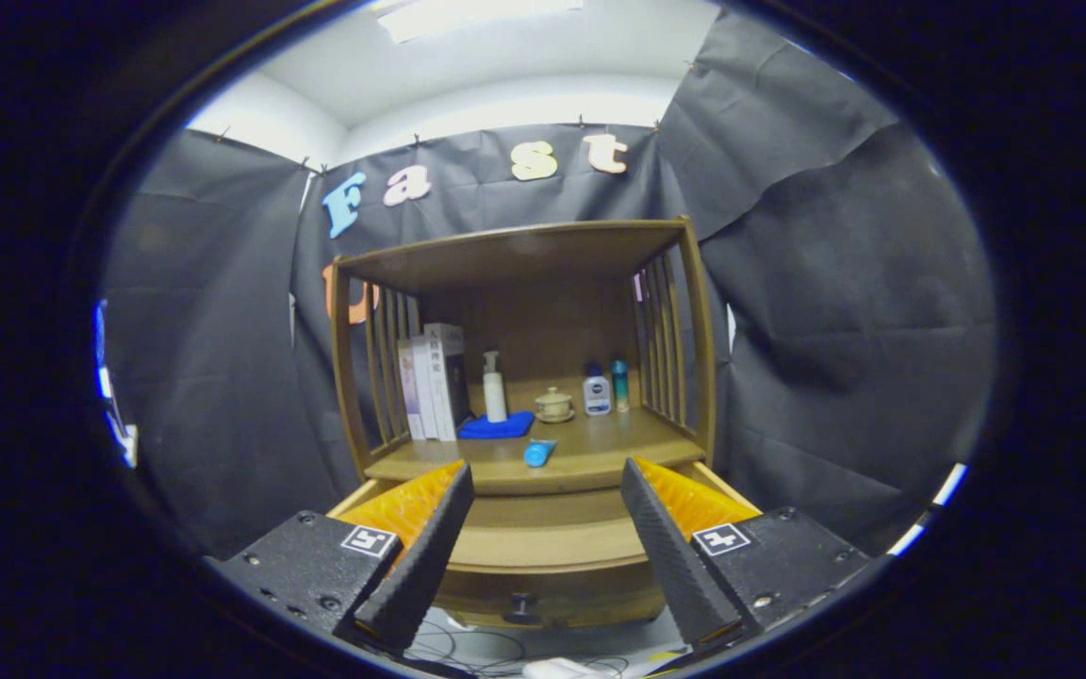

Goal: Pull open the drawer, take out the items inside it, and place them on the countertop above the cabinet.

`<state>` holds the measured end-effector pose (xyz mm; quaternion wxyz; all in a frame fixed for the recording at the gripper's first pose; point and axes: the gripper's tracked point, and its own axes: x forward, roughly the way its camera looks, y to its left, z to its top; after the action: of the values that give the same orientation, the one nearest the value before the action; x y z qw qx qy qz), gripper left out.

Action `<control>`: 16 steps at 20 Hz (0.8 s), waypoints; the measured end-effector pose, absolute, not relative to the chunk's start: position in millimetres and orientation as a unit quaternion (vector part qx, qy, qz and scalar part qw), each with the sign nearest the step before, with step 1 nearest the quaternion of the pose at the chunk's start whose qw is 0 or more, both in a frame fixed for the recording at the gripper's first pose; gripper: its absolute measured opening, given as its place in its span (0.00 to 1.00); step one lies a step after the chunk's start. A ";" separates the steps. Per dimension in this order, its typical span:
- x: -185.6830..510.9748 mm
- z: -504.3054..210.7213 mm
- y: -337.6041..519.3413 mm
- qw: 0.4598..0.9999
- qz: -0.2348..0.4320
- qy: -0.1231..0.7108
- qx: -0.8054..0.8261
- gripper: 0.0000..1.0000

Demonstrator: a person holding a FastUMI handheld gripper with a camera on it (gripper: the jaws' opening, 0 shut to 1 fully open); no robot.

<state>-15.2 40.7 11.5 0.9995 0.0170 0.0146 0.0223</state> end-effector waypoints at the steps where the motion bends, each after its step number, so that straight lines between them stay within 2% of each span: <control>1: -15.0 2.1 38.6 1.000 0.016 0.015 0.010 0.99; 16: 10.7 -137.5 74.7 0.992 0.029 0.123 -0.010 0.99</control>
<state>10.7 74.7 -137.5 0.9919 -0.0103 0.1233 0.0290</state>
